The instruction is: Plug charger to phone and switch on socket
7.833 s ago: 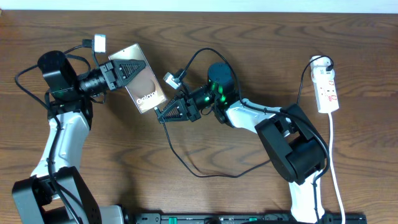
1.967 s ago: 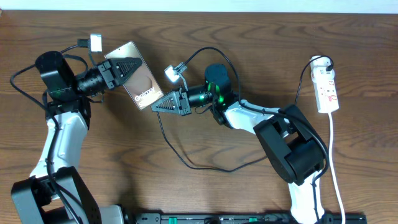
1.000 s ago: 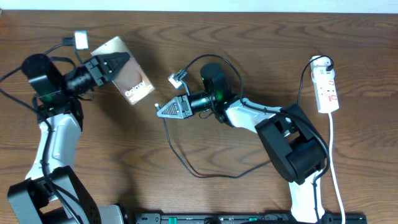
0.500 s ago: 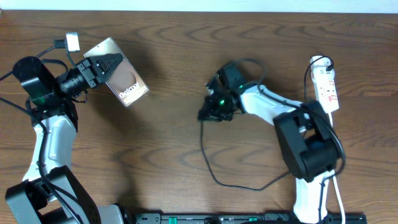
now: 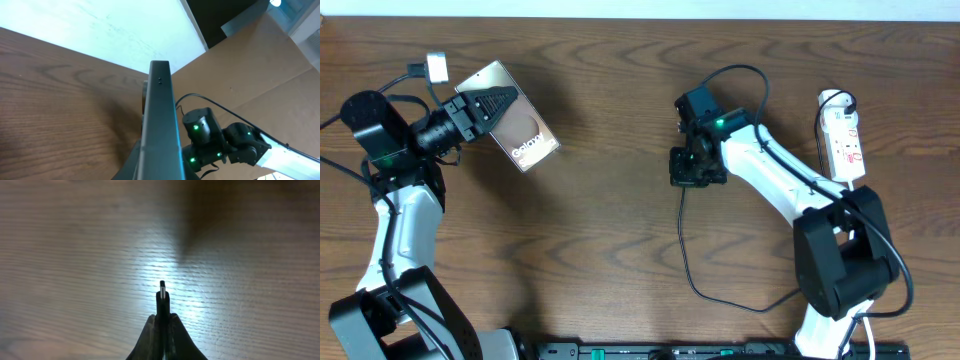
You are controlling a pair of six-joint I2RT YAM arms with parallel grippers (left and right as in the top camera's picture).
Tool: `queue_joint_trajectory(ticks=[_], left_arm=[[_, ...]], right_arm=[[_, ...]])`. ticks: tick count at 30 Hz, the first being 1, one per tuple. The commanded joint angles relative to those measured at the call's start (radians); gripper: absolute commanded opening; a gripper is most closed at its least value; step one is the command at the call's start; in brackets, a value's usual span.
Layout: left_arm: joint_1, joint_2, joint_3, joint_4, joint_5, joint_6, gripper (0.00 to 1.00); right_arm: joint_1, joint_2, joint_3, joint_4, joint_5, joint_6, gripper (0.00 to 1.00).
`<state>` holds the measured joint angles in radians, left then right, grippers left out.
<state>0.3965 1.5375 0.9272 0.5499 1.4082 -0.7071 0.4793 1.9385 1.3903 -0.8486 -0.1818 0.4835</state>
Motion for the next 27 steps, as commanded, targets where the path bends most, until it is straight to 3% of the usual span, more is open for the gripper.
queue_joint_trajectory(ticks=[1,27], left_arm=[[0.002,-0.008,0.011,0.008,0.024,-0.005,0.07],[0.002,-0.008,0.011,0.008,0.047,-0.005,0.07]], right_arm=[[0.03,0.05,-0.014,-0.024,0.034,0.066,0.01],[0.243,0.119,-0.103,-0.053,-0.038,0.211,0.01]])
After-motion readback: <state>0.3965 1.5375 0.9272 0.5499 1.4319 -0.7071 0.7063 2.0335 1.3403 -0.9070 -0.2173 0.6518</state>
